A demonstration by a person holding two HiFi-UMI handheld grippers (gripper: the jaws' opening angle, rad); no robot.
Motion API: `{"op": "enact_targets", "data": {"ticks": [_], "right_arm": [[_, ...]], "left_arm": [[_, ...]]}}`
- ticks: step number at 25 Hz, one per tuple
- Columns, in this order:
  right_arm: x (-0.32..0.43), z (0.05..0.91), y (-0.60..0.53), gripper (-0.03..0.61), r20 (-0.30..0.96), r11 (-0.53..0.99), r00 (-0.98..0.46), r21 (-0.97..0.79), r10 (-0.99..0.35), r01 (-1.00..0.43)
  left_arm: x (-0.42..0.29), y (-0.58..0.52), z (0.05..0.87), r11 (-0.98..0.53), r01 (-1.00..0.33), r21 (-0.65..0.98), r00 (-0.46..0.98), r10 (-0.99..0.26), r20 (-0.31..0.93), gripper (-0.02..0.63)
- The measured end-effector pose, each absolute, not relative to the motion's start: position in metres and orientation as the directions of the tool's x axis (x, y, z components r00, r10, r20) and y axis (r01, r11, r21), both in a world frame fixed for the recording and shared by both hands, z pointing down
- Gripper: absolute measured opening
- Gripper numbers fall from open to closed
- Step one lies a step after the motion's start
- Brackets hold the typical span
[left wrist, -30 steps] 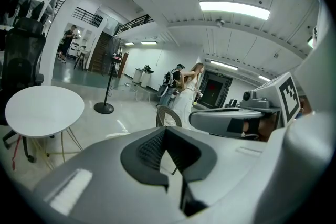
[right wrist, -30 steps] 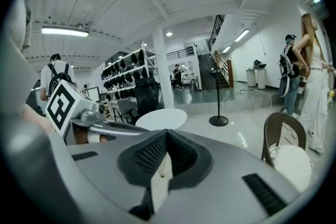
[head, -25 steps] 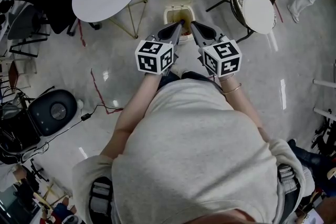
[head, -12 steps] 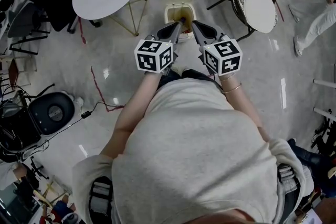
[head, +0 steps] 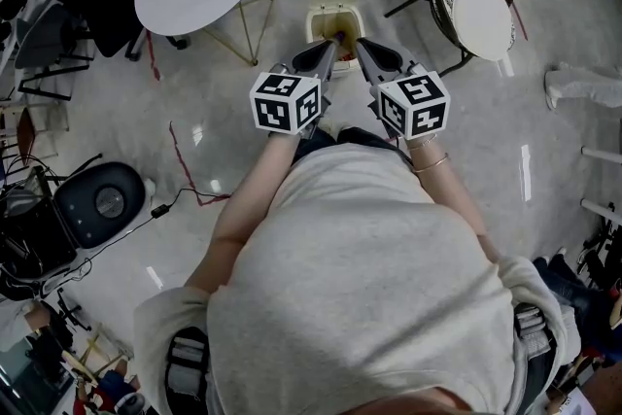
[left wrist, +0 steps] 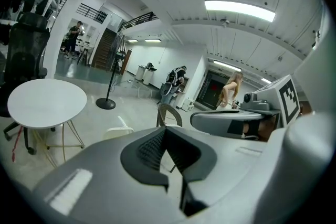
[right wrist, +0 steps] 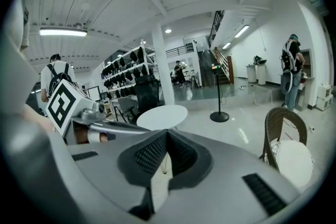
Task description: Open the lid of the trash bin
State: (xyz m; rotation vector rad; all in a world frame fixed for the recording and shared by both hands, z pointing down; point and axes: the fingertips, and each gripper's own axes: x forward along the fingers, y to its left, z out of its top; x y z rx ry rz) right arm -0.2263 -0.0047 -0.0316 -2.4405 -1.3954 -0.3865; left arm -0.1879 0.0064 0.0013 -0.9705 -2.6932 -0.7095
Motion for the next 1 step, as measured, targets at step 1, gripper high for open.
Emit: {"op": "enact_targets", "data": {"ticks": [1], "right_arm": [[-0.2266, -0.0310, -0.0048, 0.006, 0.377, -0.482, 0.494, -0.131, 0.784, 0.866]], "left_arm": [[-0.1881, 0.0065, 0.0016, 0.670, 0.641, 0.374, -0.767, 0.549, 0.332, 0.006]]}}
